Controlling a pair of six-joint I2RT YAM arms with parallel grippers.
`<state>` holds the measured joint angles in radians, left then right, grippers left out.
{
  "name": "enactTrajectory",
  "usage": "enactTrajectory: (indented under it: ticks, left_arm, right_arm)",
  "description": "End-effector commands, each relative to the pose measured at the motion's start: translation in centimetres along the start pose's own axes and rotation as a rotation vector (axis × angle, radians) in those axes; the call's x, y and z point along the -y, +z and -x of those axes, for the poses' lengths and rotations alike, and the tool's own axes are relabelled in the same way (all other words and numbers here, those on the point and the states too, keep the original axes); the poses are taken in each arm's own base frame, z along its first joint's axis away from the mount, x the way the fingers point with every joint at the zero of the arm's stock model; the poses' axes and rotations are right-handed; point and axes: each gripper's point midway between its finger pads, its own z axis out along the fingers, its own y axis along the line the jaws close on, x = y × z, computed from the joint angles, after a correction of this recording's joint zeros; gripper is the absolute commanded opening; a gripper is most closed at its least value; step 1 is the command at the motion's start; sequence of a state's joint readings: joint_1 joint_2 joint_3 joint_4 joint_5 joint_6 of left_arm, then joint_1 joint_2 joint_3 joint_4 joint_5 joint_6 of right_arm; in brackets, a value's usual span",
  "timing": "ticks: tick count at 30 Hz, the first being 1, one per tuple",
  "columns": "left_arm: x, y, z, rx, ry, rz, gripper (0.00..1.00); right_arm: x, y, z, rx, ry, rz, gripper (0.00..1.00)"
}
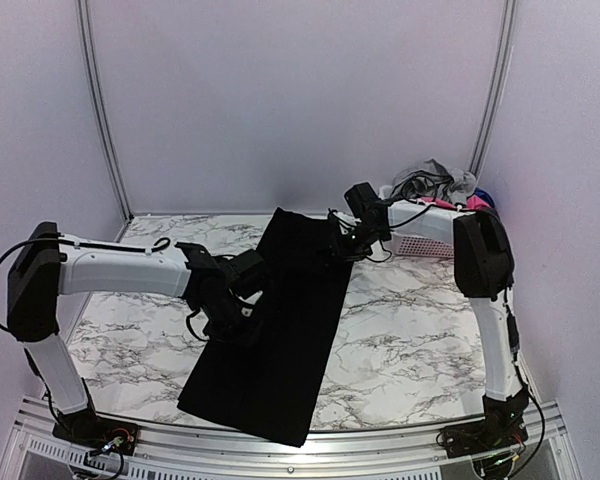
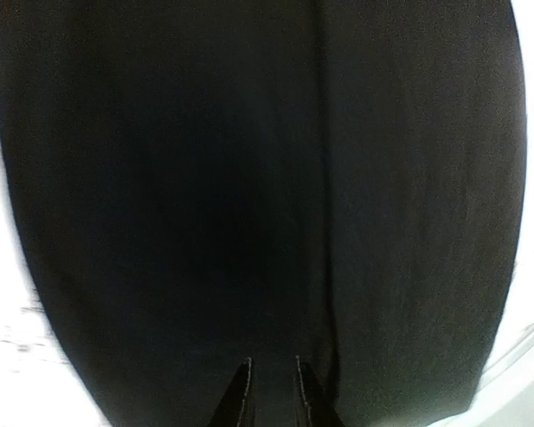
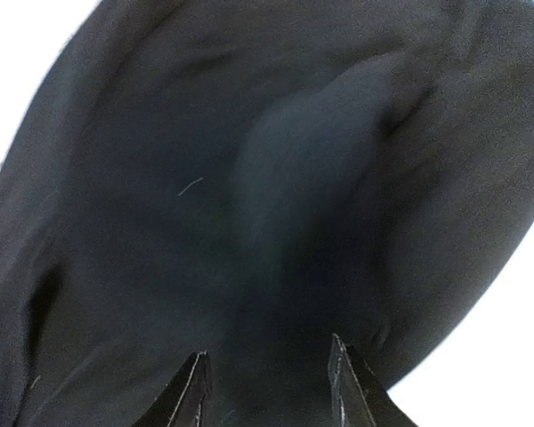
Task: Fold and stack the mixed laundry pile
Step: Rotate the rectangle-folded T-shirt at the center of the board.
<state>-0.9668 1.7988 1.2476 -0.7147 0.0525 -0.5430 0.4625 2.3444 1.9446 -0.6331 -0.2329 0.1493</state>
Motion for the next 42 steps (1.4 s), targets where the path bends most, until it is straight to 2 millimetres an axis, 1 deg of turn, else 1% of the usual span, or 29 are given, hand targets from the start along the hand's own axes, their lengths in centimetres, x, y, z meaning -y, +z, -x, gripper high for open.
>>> enactTrajectory:
  ticks: [1,3,5,8,10,12,14,16,18,20,22,25,26,27,28,29,30,31,32,33,34,35,36,37,38,39,40,41,42]
  left_arm:
    - [-2.4,-3.4,3.0,0.07,-0.074,-0.026,0.17]
    - [-3.9,-3.5,4.2,0.085,-0.088,-0.01,0.17]
    - [-5.2,-3.1,4.9,0.087,-0.092,0.016,0.16]
    - [-6.0,-1.7,5.0,0.066,-0.039,0.062,0.12]
    - [-5.9,-0.5,4.6,0.047,-0.018,0.065,0.1]
    - [-5.6,0.5,4.0,0.027,0.01,0.071,0.09]
    - [-5.0,1.8,3.2,-0.002,0.041,0.082,0.08]
    - [-4.1,3.0,2.1,-0.031,0.057,0.08,0.06]
    - [-2.5,4.0,1.0,-0.067,0.072,0.064,0.04]
    - [-0.6,4.8,0.2,-0.088,0.07,0.035,0.03]
    - [1.5,5.0,0.3,-0.082,0.074,0.003,0.03]
    - [4.5,5.1,1.4,-0.057,0.045,-0.047,0.03]
    - [5.3,4.9,2.1,-0.042,0.033,-0.058,0.03]
    - [5.8,4.7,2.6,-0.031,0.015,-0.066,0.04]
    - [6.1,4.5,3.1,-0.015,0.0,-0.072,0.04]
    - [6.5,4.0,3.8,0.01,-0.014,-0.075,0.06]
    - [6.7,3.3,4.4,0.041,-0.028,-0.078,0.1]
    - [6.8,2.1,5.1,0.087,-0.044,-0.082,0.16]
    - [6.7,0.8,5.8,0.135,-0.062,-0.084,0.26]
    - [6.4,-0.5,6.4,0.19,-0.083,-0.08,0.4]
    - [5.7,-2.0,7.0,0.254,-0.111,-0.065,0.51]
    - [5.4,-3.7,7.1,0.301,-0.142,-0.079,0.64]
    - [4.6,-5.0,7.2,0.354,-0.176,-0.078,0.8]
    - [4.2,-6.4,7.0,0.4,-0.208,-0.1,0.96]
    - [3.8,-7.5,6.6,0.432,-0.235,-0.121,0.99]
    - [3.3,-8.0,6.1,0.448,-0.263,-0.144,0.99]
    - [3.0,-8.4,5.4,0.456,-0.283,-0.17,0.99]
    - [2.6,-8.1,4.5,0.441,-0.302,-0.184,0.99]
    - [2.6,-7.8,3.5,0.416,-0.315,-0.213,0.99]
  right_arm:
    - [-7.5,-4.2,-0.8,0.036,-0.041,0.116,0.41]
    - [-9.5,-3.7,-3.1,-0.011,-0.045,0.138,0.41]
    - [-10.8,-2.9,-5.5,-0.055,-0.035,0.148,0.41]
    - [-11.4,-1.5,-8.4,-0.11,-0.012,0.148,0.39]
    - [-10.9,-0.6,-10.1,-0.146,0.007,0.136,0.38]
    - [-10.2,0.2,-11.4,-0.174,0.014,0.123,0.38]
    - [-9.1,1.0,-12.5,-0.206,0.006,0.092,0.38]
    - [-7.3,1.4,-13.2,-0.23,-0.003,0.059,0.38]
    - [-5.1,1.4,-13.2,-0.233,-0.003,0.024,0.38]
    - [-3.0,1.0,-12.5,-0.222,0.002,-0.003,0.38]
    - [-0.9,0.8,-11.6,-0.208,0.009,-0.021,0.38]
    - [1.9,0.3,-9.6,-0.18,0.016,-0.041,0.38]
    - [2.2,0.2,-8.9,-0.171,0.012,-0.033,0.38]
    - [2.3,-0.3,-7.7,-0.148,-0.002,-0.031,0.38]
    - [2.3,-0.7,-6.8,-0.133,-0.019,-0.029,0.38]
    - [1.9,-1.2,-6.0,-0.119,-0.04,-0.008,0.38]
    - [1.2,-2.0,-5.2,-0.101,-0.051,0.012,0.39]
    - [0.5,-3.0,-4.7,-0.08,-0.049,0.038,0.4]
    - [-0.6,-4.4,-4.1,-0.054,-0.044,0.079,0.41]
    - [-1.8,-5.7,-3.7,-0.019,-0.037,0.126,0.43]
    - [-3.1,-7.5,-3.4,0.01,-0.03,0.16,0.46]
    - [-3.9,-9.1,-3.6,0.028,-0.02,0.18,0.47]
    - [-5.0,-10.5,-4.1,0.039,-0.013,0.203,0.48]
    - [-6.6,-11.9,-4.9,0.044,-0.014,0.231,0.48]
    - [-7.6,-12.8,-6.2,0.035,-0.006,0.244,0.49]
    - [-8.8,-13.8,-7.5,0.029,0.003,0.26,0.49]
    - [-9.8,-14.5,-9.3,0.01,0.016,0.273,0.5]
    - [-10.7,-15.0,-11.3,-0.017,0.035,0.281,0.5]
    - [-11.4,-15.5,-13.1,-0.038,0.06,0.282,0.5]
